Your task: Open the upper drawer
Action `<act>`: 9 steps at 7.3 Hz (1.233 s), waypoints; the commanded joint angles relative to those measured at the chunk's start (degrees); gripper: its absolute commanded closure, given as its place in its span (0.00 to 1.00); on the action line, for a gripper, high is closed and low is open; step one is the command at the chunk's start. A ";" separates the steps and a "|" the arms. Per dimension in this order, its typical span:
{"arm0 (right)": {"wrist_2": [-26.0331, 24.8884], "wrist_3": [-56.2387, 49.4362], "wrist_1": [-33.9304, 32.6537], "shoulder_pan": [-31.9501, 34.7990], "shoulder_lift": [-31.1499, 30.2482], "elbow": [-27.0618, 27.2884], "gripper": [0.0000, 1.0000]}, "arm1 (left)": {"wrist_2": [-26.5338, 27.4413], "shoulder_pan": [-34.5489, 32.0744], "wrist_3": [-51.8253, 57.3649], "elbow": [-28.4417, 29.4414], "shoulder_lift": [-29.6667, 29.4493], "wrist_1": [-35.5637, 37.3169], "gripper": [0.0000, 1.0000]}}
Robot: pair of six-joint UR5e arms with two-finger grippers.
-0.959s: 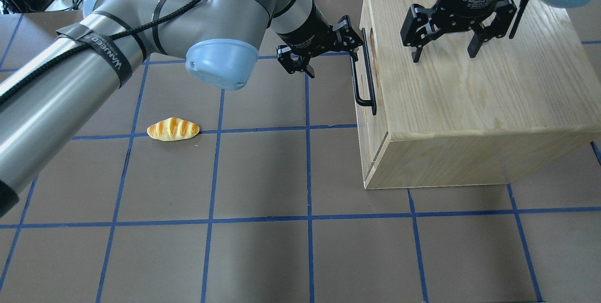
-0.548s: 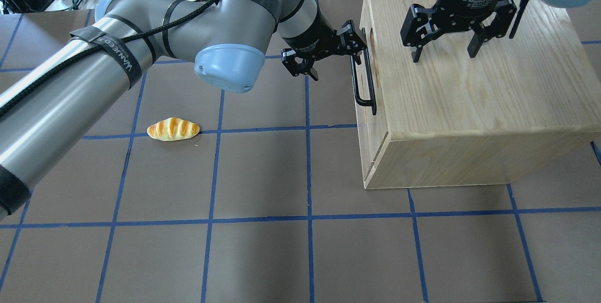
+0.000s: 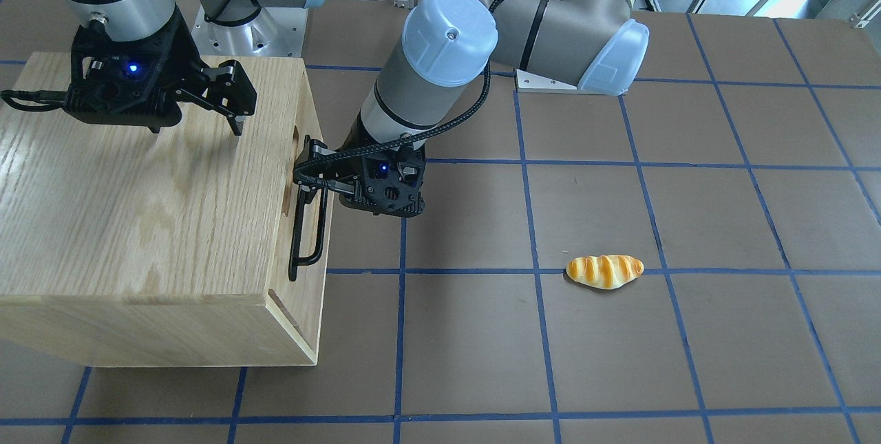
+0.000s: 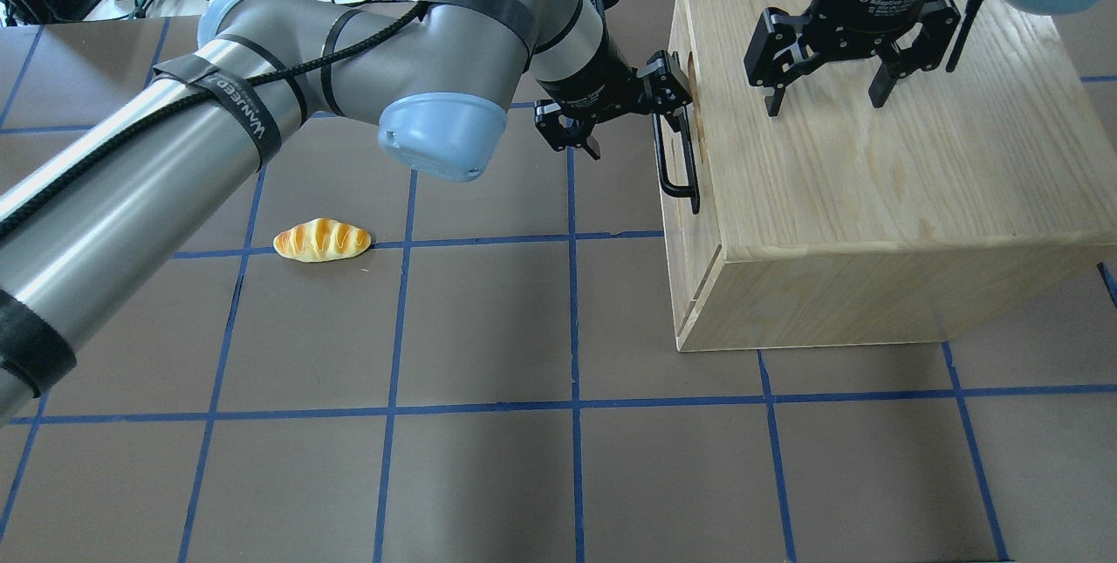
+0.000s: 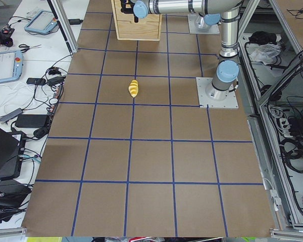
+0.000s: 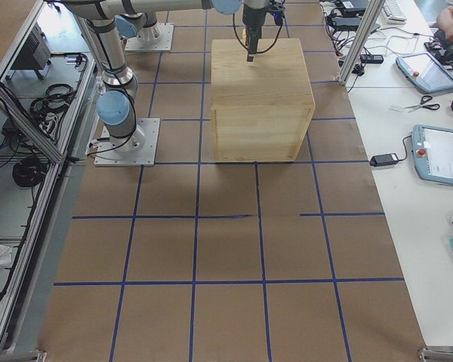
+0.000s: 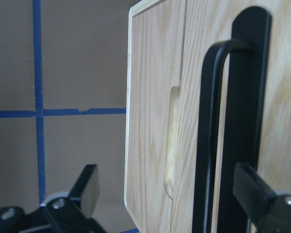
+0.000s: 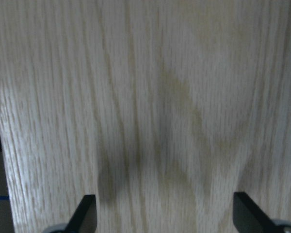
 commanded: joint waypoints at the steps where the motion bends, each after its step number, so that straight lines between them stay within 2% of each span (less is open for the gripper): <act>1: 0.00 0.02 0.00 -0.09 0.00 -0.03 0.00 | 0.42 0.04 0.81 -0.26 -0.24 0.03 0.00; 7: 0.00 -0.07 0.00 0.00 0.00 -0.03 0.00 | 1.12 0.65 5.02 -1.84 0.29 0.38 0.00; 9: 0.00 -0.07 0.00 -0.09 0.00 -0.03 0.00 | 4.28 0.83 6.18 -1.93 0.90 0.12 0.00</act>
